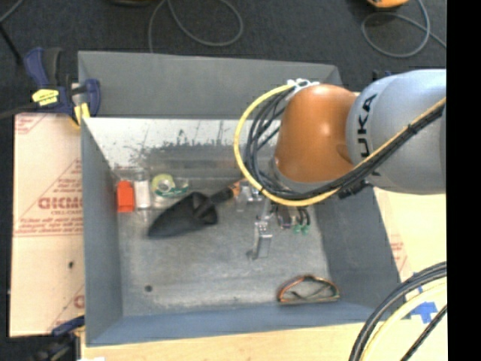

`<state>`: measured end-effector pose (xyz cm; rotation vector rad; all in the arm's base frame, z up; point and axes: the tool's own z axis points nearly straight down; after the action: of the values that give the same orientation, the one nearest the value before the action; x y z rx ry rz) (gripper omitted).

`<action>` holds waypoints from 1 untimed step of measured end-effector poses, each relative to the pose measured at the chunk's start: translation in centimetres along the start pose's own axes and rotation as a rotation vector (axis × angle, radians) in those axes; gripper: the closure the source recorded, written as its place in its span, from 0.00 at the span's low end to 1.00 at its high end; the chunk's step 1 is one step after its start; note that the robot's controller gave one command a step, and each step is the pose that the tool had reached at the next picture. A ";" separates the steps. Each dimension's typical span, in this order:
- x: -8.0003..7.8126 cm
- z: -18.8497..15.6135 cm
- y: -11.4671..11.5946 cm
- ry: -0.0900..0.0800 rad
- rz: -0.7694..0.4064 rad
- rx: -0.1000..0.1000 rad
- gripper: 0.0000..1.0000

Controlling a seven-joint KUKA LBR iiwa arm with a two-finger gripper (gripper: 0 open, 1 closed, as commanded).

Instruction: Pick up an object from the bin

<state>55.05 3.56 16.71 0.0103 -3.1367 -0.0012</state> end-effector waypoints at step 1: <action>-0.2 -0.5 0.0 -0.008 0.001 0.000 0.00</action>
Offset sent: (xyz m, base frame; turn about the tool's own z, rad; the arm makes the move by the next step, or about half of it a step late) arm 0.0633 0.0506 -0.0971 -0.0421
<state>55.22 3.55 17.17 0.0092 -3.1451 -0.0019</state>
